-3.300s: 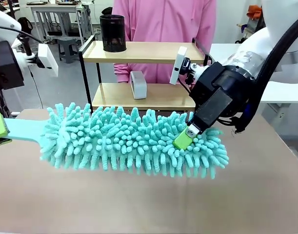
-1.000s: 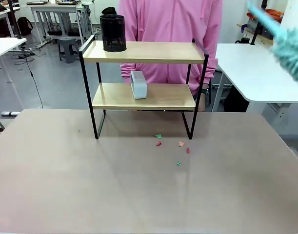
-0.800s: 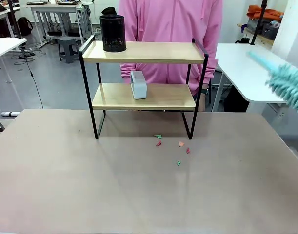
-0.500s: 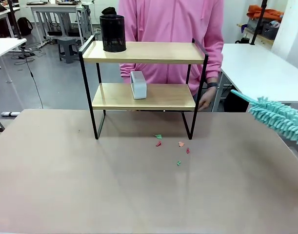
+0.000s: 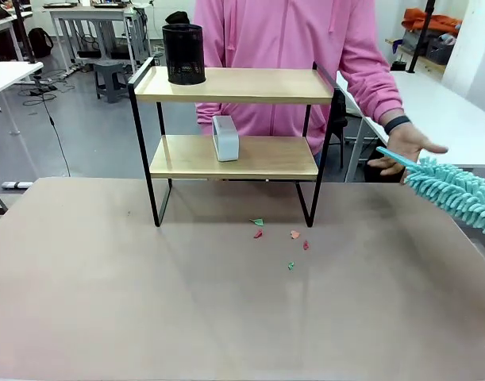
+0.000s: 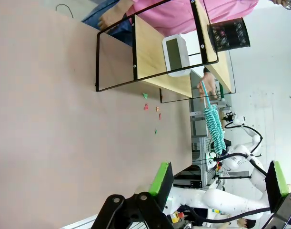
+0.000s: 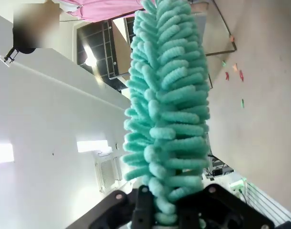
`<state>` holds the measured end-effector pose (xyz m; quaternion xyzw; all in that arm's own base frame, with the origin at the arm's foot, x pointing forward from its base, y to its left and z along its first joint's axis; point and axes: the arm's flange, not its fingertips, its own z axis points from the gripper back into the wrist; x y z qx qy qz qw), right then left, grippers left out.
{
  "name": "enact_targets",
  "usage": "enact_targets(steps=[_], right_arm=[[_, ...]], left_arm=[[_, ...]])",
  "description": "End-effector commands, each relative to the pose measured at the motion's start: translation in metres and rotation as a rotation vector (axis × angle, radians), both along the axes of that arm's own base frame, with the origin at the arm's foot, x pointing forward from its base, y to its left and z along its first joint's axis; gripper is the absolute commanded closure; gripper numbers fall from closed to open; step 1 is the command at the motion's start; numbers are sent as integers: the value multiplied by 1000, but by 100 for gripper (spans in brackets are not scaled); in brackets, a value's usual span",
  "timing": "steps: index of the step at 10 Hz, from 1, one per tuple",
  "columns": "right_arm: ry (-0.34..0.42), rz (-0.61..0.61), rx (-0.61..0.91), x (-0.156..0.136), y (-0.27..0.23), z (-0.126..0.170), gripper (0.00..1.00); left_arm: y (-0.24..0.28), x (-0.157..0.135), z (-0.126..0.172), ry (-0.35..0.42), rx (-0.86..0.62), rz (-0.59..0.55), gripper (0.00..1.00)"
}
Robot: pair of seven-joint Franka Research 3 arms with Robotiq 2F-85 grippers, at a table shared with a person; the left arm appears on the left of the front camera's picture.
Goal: Clean the shelf.
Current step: Hand the Duster back to the human.
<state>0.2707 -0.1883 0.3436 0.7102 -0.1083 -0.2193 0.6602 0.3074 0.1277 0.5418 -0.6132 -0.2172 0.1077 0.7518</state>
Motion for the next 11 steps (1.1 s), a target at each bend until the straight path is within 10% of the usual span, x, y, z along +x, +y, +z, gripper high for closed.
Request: enact_targets(steps=[1,5,7,10,11], right_arm=[[-23,13,-2,-5,0,4,100],[-23,13,-2,-5,0,4,100],[-17,36,44,0,1,2,84],[-28,41,75,-5,-1,2,0],[-37,43,88,-10,-3,3,0]], left_arm=[[3,-1,1,-10,1,-14,0],[3,-1,1,-10,1,-14,0],[3,-1,1,-10,1,-14,0],[3,-1,1,-10,1,-14,0],[3,-1,1,-10,1,-14,0]])
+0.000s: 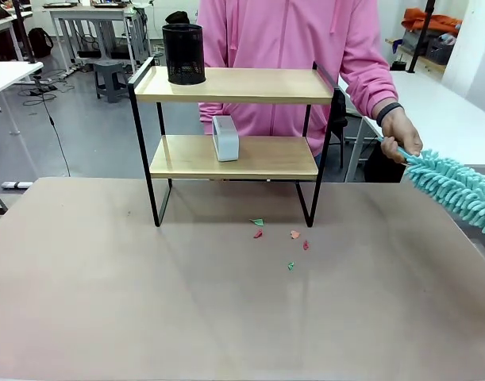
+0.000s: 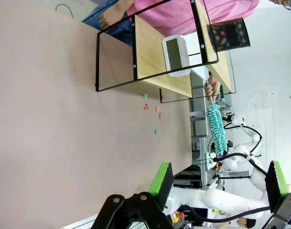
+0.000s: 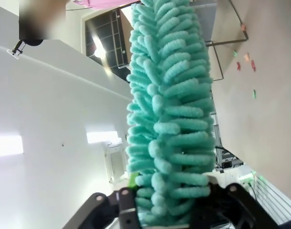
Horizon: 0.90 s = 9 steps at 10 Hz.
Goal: Clean the shelf.
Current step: Hand the Duster back to the human.
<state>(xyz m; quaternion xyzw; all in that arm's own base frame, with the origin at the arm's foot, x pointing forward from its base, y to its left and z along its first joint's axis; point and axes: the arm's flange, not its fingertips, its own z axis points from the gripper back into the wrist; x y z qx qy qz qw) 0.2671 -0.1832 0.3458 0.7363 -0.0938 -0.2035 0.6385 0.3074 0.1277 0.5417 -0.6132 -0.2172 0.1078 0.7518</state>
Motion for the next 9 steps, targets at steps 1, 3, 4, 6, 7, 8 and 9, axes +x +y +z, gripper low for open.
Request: enact_targets(steps=[1,3,4,6,7,8,9], right_arm=[[-20,15,41,-13,-9,3,0],[-24,92,46,-26,6,10,0],[-16,153,26,-27,24,15,0],[3,326,-17,-16,89,25,0],[14,403,-32,-9,117,29,0],[15,475,-60,3,162,38,0],[7,479,-96,10,190,44,0]], left_arm=[[3,-1,1,-10,1,-14,0],[3,-1,1,-10,1,-14,0],[3,-1,1,-10,1,-14,0],[3,-1,1,-10,1,-14,0],[3,-1,1,-10,1,-14,0],[3,-1,1,-10,1,-14,0],[3,-1,1,-10,1,-14,0]])
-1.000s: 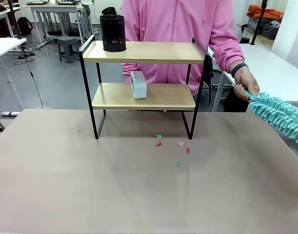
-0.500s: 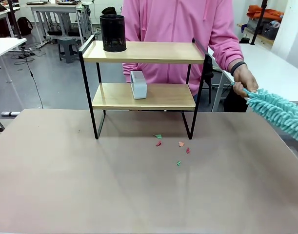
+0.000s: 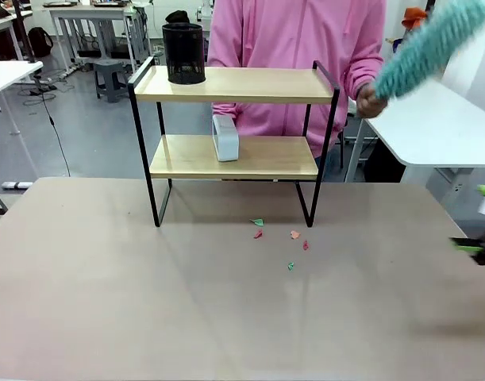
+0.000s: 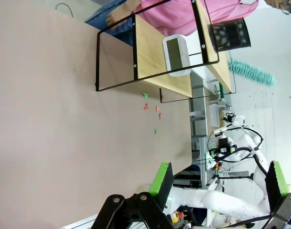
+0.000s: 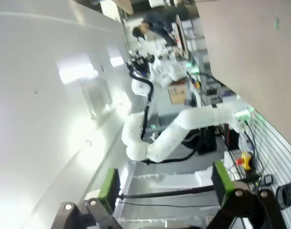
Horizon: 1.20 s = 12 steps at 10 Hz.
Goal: Clean the shelf.
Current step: Hand the Duster back to the human.
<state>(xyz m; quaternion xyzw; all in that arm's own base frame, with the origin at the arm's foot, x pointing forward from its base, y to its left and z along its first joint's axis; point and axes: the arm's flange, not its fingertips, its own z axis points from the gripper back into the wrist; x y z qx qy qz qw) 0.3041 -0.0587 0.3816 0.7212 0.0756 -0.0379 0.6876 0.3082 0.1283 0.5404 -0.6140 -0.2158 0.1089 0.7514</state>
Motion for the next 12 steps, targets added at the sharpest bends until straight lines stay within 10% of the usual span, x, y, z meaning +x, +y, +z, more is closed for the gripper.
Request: enact_targets(steps=[1,3,4,12], right_arm=[[-28,-1,-82,-25,98,17,0],[-78,-115,-73,-26,124,18,0],[-45,45,-54,28,70,21,0],[-45,45,-54,28,70,21,0]], left_arm=[[2,-1,2,-13,3,-13,0],[2,-1,2,-13,3,-13,0],[2,-1,2,-13,3,-13,0],[2,-1,2,-13,3,-13,0]])
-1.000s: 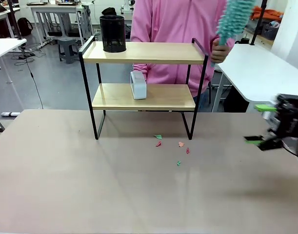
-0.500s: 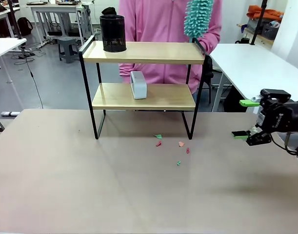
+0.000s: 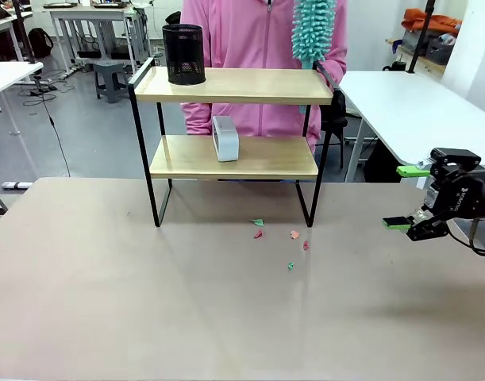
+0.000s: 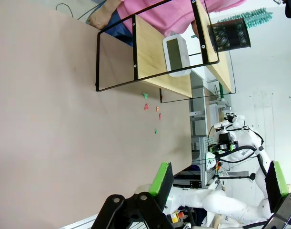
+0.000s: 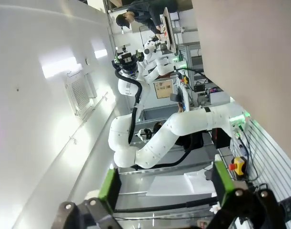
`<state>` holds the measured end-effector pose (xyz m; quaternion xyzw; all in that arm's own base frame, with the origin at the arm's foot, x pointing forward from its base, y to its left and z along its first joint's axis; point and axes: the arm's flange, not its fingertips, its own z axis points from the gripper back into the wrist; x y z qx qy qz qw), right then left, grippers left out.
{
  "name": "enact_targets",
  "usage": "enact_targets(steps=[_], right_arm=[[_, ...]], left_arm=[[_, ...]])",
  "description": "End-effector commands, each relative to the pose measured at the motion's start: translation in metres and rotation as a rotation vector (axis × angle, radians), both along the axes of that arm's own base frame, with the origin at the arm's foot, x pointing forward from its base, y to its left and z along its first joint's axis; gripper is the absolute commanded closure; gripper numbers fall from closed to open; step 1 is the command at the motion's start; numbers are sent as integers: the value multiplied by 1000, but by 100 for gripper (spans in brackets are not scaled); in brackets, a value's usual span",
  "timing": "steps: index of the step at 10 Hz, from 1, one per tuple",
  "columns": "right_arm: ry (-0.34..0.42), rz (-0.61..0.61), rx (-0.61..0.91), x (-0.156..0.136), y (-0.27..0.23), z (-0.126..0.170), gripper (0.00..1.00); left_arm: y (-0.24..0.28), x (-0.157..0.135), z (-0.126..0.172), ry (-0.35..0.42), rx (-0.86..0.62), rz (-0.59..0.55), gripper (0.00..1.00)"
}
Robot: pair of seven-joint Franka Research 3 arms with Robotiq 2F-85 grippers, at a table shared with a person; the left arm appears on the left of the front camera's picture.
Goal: Clean the shelf.
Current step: Hand the Duster back to the human.
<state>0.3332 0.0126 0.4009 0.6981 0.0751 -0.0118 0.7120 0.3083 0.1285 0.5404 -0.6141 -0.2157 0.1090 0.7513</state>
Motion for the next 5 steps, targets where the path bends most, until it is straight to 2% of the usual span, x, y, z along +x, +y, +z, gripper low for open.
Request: enact_targets(steps=[1,5], right_arm=[[-5,5,9,-1,-1,1,0],[-5,5,9,-1,-1,1,0]], left_arm=[[2,-2,2,-13,4,-14,0],[2,-2,2,-13,4,-14,0]])
